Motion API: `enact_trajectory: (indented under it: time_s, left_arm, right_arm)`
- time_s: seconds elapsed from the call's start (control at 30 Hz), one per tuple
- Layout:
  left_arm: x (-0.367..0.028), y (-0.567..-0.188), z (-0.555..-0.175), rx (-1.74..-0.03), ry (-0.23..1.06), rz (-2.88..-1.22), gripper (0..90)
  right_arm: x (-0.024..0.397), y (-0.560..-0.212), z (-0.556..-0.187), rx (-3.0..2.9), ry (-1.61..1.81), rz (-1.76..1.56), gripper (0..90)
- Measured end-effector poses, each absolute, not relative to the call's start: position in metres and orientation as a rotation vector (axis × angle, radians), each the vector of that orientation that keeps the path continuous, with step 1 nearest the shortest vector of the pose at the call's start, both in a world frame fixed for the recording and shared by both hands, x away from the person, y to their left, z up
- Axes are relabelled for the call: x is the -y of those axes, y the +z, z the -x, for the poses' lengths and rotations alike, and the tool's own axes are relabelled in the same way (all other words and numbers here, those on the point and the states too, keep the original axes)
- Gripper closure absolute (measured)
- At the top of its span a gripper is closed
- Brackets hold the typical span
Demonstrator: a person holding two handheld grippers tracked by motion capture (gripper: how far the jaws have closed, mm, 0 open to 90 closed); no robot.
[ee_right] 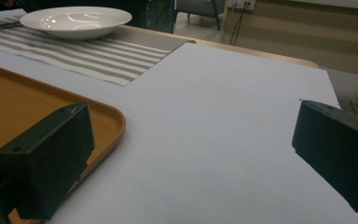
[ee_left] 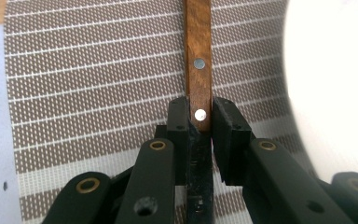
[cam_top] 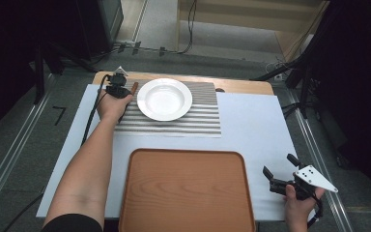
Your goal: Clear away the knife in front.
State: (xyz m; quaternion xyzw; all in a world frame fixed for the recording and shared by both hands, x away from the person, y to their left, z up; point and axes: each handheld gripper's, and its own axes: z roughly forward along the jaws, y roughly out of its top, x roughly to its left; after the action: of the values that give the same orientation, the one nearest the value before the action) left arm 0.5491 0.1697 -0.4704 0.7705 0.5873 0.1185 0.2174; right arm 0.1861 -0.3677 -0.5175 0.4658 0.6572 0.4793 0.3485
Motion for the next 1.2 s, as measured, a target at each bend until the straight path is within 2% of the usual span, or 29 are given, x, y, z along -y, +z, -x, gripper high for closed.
enact_trajectory:
  time_s: [0.37,0.83,1.2]
  left_arm:
    - [-0.177,-0.455,-0.528,-1.599,0.32,-2.118,77.2]
    - [-0.183,-0.442,-0.479,-1.512,0.282,-2.09,77.2]
    - [-0.177,-0.433,-0.442,-1.427,0.304,-2.129,77.2]
  right_arm:
    - [0.368,-0.517,-0.186,-1.706,1.247,-1.204,0.0]
    - [0.367,-0.517,-0.185,-1.71,1.244,-1.196,0.0]
    - [0.367,-0.517,-0.185,-1.71,1.249,-1.191,0.0]
